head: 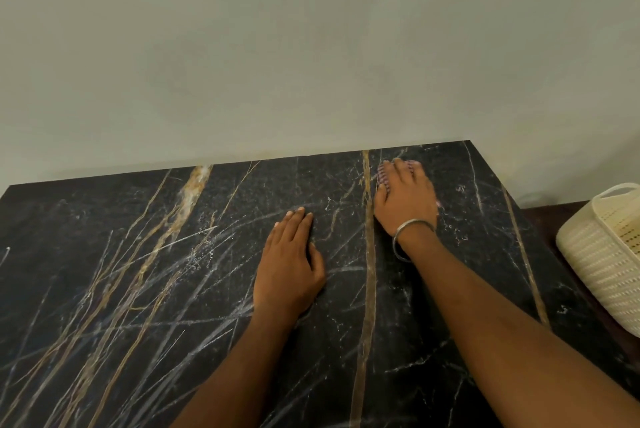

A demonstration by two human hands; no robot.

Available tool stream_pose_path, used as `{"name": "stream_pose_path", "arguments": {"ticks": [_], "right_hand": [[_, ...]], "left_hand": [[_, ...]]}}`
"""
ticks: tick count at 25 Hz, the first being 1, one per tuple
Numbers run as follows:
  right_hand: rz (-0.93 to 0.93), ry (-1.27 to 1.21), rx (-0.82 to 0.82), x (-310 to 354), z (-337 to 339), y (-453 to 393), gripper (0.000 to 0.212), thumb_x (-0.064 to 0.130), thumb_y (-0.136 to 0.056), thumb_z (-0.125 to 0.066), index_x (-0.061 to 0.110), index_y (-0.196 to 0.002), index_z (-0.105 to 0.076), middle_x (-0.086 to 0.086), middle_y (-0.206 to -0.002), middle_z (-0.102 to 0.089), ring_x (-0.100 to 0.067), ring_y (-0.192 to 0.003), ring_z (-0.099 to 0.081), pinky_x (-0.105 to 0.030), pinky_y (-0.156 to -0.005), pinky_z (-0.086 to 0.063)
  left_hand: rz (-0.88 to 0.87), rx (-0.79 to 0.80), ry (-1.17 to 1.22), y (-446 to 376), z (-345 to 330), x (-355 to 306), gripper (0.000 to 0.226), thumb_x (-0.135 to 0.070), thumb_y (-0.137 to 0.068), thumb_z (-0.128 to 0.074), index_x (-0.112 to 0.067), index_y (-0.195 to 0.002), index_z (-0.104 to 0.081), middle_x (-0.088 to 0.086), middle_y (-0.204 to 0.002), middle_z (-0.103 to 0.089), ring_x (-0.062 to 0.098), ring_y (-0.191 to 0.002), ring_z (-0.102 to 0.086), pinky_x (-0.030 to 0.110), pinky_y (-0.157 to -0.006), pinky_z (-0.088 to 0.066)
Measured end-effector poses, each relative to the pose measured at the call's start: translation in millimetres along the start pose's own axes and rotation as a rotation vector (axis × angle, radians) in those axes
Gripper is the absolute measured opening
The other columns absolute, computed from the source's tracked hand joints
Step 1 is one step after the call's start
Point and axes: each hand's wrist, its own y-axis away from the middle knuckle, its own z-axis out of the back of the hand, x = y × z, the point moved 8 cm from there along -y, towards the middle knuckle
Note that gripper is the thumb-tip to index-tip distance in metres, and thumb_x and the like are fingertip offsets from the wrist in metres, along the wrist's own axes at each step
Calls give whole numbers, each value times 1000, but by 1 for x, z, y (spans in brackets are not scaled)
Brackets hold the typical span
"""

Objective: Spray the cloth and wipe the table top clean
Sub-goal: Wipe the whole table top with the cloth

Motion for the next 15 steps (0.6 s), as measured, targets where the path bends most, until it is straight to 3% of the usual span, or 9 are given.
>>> {"name": "stream_pose_path", "arguments": {"ticks": [5, 10, 15], "right_hand": [[97, 35, 26, -1, -3, -12, 56, 40, -97, -26, 20, -149, -25, -3, -156, -26, -26, -145, -18, -46, -117, -23], [-23, 33, -36, -29, 1, -28, 54, 37, -96, -32, 18, -147, -30, -8, -155, -27, -29, -143, -21, -46, -117, -23], [29, -20, -38, 15, -2, -31, 55, 35, -93, -38, 15, -144, -35, -12, -147, -36, -33, -139, -26, -48, -114, -26]], "left_hand": [[-4, 5, 10, 0, 1, 1, 55, -30, -97, -40, -22, -150, -28, -6, -158, -23, 6, -146, -15, 29, -121, -10], [1, -3, 8, 0, 0, 3, 54, -31, -98, -39, -21, -150, -29, -6, -158, -24, 6, -146, -15, 31, -122, -10], [-1, -10, -7, 0, 0, 1, 54, -30, -97, -38, -20, -150, -29, -4, -158, -24, 8, -146, -16, 31, -122, -9]]}}
